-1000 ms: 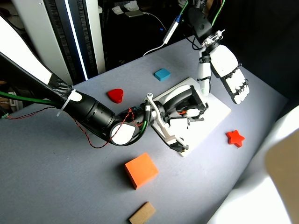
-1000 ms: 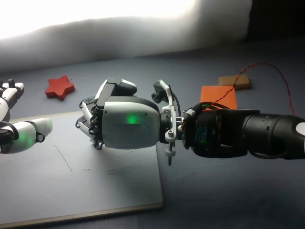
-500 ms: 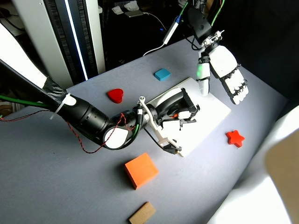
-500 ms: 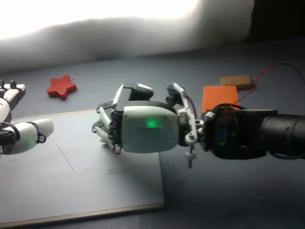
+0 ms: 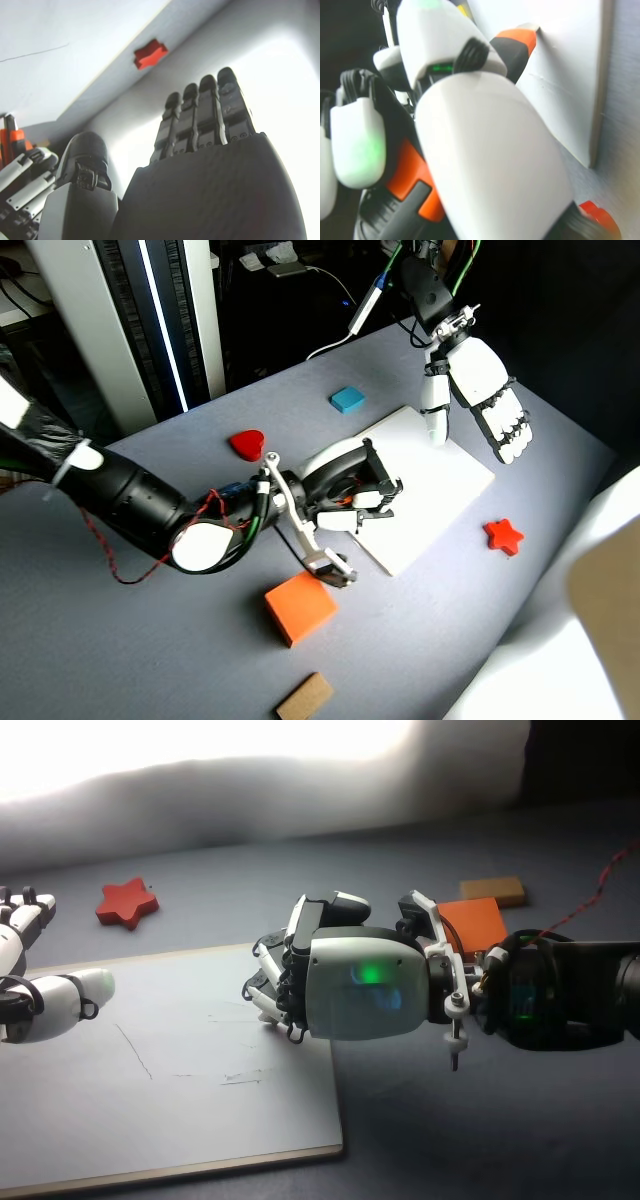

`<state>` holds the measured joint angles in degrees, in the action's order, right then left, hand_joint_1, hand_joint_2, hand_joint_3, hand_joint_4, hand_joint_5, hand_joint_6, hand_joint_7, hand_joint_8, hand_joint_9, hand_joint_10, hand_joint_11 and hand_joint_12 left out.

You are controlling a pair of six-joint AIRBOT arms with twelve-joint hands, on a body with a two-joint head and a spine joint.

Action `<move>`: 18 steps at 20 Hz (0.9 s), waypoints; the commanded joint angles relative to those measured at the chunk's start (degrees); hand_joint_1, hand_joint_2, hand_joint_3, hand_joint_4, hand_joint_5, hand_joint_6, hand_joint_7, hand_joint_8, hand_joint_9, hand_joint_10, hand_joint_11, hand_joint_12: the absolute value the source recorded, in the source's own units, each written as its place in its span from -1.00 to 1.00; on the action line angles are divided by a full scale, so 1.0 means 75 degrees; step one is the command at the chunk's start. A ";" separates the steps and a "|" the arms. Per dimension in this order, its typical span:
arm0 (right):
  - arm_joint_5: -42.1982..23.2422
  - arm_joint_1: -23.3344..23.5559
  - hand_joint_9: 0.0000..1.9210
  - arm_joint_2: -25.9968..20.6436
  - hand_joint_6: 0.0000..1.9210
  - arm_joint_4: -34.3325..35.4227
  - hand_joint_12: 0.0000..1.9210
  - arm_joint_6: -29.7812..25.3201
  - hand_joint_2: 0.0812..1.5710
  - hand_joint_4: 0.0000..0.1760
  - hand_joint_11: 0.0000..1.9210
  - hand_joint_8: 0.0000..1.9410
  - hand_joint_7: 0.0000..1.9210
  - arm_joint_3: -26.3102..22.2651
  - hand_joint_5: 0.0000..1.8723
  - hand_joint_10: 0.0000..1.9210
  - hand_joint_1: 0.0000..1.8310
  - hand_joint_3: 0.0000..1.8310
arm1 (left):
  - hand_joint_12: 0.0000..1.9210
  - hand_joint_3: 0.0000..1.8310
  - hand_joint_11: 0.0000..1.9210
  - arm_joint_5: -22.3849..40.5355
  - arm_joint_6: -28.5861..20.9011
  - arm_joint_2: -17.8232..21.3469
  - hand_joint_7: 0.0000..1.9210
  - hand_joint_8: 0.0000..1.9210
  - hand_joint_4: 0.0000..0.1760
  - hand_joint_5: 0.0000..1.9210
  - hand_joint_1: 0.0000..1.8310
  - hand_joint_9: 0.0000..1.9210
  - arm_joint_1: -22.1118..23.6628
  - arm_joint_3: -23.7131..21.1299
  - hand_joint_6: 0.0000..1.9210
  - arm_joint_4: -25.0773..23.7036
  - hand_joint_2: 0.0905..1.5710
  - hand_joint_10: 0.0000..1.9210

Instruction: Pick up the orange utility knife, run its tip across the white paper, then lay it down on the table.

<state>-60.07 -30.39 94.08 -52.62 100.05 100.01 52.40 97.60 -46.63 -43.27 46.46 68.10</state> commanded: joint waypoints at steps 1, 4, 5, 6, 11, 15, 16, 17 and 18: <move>-0.0717 0.0197 0.77 -0.0074 1.00 0.0539 1.00 0.0088 0.69 1.00 0.80 1.00 0.66 -0.0085 0.49 1.00 0.68 -1.00 | -1.00 -1.00 -1.00 0.0756 -0.0021 0.0039 -1.00 -1.00 -1.00 -1.00 -1.00 -1.00 0.0038 0.0014 -1.00 -0.0337 0.65 -1.00; -0.0797 0.0589 0.77 -0.0214 1.00 0.0569 1.00 0.0032 0.69 1.00 0.80 1.00 0.67 -0.0329 0.52 1.00 0.69 -1.00 | -1.00 -1.00 -1.00 0.0755 0.0000 0.0037 -1.00 -1.00 -1.00 -1.00 -1.00 -1.00 0.0048 0.0006 -1.00 -0.0341 0.65 -1.00; -0.0789 0.0730 0.77 -0.0289 1.00 0.0655 1.00 0.0020 0.70 1.00 0.80 1.00 0.67 -0.0487 0.48 1.00 0.67 -1.00 | -1.00 -1.00 -1.00 0.0755 0.0012 0.0033 -1.00 -1.00 -1.00 -1.00 -1.00 -1.00 0.0053 0.0001 -1.00 -0.0342 0.65 -1.00; -0.0730 0.0831 0.77 -0.0373 1.00 0.0725 1.00 0.0013 0.70 1.00 0.80 1.00 0.67 -0.0650 0.48 1.00 0.67 -1.00 | -1.00 -1.00 -1.00 0.0754 0.0031 0.0031 -1.00 -1.00 -1.00 -1.00 -1.00 -1.00 0.0063 -0.0006 -1.00 -0.0342 0.65 -1.00; 0.0590 0.1207 0.75 -0.1542 1.00 0.1593 1.00 -0.0445 0.69 1.00 0.80 1.00 0.65 -0.2720 0.48 1.00 0.68 -1.00 | -1.00 -1.00 -1.00 0.0400 0.0321 -0.0157 -1.00 -1.00 -1.00 -1.00 -1.00 -1.00 0.0455 -0.0125 -1.00 -0.0523 0.65 -1.00; 0.2942 0.1259 0.75 -0.2893 1.00 0.3481 1.00 -0.1306 0.68 1.00 0.79 1.00 0.64 -0.4838 0.44 1.00 0.66 -1.00 | -1.00 -1.00 -1.00 0.0351 0.0426 -0.0485 -1.00 -1.00 -1.00 -1.00 -1.00 -1.00 0.0757 -0.0443 -1.00 -0.0668 0.65 -1.00; 0.3575 0.1264 0.75 -0.3202 1.00 0.4132 1.00 -0.1552 0.70 1.00 0.80 1.00 0.64 -0.5272 0.45 1.00 0.67 -1.00 | -1.00 -1.00 -1.00 0.0351 0.0487 -0.0552 -1.00 -1.00 -1.00 -1.00 -1.00 -1.00 0.0828 -0.0549 -1.00 -0.0678 0.65 -1.00; 0.3997 0.1274 0.75 -0.3457 1.00 0.4463 1.00 -0.1789 0.71 1.00 0.80 1.00 0.64 -0.5566 0.45 1.00 0.67 -1.00 | -1.00 -1.00 -1.00 0.0352 0.0547 -0.0608 -1.00 -1.00 -1.00 -1.00 -1.00 -1.00 0.0886 -0.0656 -1.00 -0.0682 0.64 -1.00; 0.4299 0.1281 0.75 -0.3680 1.00 0.4558 1.00 -0.2144 0.71 1.00 0.80 1.00 0.64 -0.5768 0.45 1.00 0.67 -1.00 | -1.00 -1.00 -1.00 0.0377 0.0583 -0.0672 -1.00 -1.00 -1.00 -1.00 -1.00 -1.00 0.0933 -0.0773 -1.00 -0.0694 0.64 -1.00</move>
<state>-22.85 -21.67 66.26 -18.63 83.70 56.95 50.30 101.93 -51.77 -36.77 40.51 65.95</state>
